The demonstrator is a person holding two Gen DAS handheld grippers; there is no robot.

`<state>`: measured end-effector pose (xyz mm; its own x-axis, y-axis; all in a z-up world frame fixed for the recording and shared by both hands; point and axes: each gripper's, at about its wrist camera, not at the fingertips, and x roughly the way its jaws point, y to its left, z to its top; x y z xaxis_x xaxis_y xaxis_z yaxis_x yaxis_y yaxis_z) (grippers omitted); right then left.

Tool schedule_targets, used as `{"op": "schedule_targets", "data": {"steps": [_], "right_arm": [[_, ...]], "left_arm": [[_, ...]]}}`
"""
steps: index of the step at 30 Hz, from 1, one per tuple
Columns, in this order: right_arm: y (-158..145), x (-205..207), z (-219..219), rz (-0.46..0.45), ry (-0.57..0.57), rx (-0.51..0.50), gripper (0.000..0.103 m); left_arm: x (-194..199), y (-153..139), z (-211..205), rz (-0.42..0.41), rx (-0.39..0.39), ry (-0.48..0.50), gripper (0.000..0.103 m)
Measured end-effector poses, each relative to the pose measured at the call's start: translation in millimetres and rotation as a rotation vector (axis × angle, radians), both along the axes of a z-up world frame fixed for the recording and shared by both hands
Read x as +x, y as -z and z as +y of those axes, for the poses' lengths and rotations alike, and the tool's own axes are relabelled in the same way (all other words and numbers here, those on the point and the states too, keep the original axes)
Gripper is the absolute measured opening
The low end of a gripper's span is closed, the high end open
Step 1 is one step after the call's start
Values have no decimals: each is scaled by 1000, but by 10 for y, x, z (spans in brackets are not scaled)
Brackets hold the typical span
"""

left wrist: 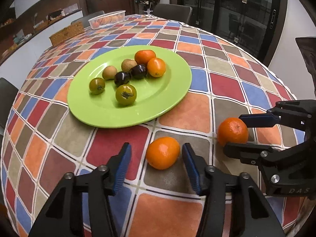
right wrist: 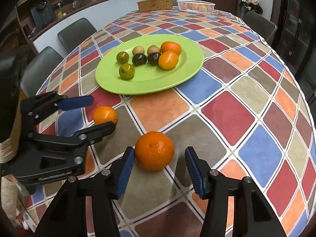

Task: Organize fruits
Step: 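Grasp a small orange with the left tool while the right tool grasps a large orange, then carry both oranges over the green plate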

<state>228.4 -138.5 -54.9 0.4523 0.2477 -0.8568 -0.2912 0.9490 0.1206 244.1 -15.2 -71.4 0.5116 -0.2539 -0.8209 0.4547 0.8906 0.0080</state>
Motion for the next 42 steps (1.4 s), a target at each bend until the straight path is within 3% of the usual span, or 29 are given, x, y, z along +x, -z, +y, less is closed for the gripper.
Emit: {"op": "schedule_targets", "data": {"steps": [3,18,32,42], "right_arm": [[12,6,15,4,-7,8,45],[-22,-15,-28,-2,-1,30,42],[-436,-78,-79,-107,-15,76,42],[-673,93,-62,-170,-25,98,42]], "left_arm": [[21,30,-12,23,-18,2,34],[-77,-75,32,1,-51,-22,33],[-248,-531,68,-96,-93,-75,33],[-123,-773,137,-154,-111,-120,33]]}}
